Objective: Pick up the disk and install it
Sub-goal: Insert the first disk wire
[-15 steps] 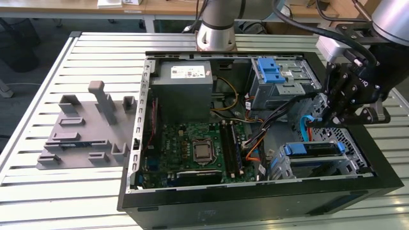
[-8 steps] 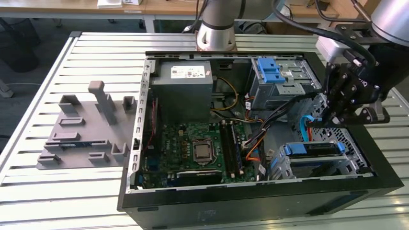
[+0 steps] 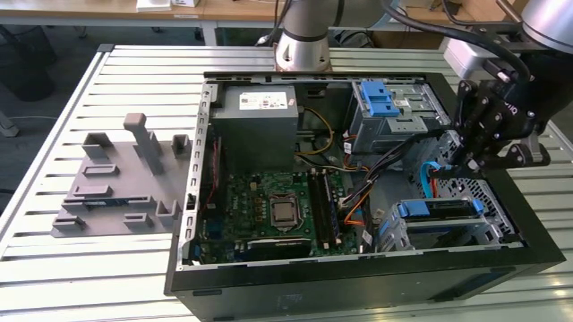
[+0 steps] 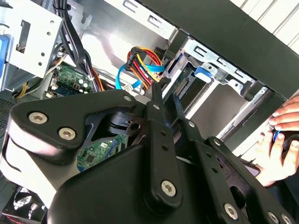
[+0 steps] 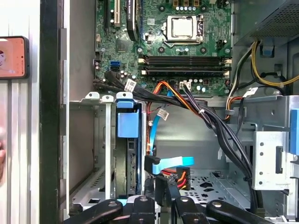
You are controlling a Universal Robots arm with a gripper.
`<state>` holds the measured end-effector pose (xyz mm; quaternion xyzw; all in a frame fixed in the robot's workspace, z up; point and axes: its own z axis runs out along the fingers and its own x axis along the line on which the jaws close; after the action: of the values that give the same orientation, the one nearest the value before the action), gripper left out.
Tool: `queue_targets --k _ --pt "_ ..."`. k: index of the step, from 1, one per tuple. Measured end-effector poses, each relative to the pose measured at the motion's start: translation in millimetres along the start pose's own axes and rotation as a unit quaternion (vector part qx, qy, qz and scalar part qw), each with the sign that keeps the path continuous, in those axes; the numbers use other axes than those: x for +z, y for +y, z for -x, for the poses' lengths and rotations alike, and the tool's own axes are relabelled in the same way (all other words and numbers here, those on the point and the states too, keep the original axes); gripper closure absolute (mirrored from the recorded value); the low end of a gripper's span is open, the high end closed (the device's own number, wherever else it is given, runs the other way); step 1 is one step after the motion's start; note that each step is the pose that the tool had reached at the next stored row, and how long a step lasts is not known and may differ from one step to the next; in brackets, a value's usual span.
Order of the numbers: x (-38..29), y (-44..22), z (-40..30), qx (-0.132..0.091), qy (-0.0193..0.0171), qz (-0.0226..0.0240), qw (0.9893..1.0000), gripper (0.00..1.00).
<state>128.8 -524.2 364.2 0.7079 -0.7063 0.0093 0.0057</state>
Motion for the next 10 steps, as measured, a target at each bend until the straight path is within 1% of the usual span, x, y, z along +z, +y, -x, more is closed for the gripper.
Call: queue_targets --k 4,7,8,10 --pt "1.4 0.0 2.0 0.000 0.0000 0.0000 1.0000 0.75" --pt "3.1 0.0 2.7 0.000 0.0015 0.0000 1.0000 0.74" --pt "3.6 0.0 3.0 0.000 0.0016 0.0000 1.0000 0.68" --pt "4.6 0.0 3.8 0.000 0.0017 0.0000 1.0000 0.68"
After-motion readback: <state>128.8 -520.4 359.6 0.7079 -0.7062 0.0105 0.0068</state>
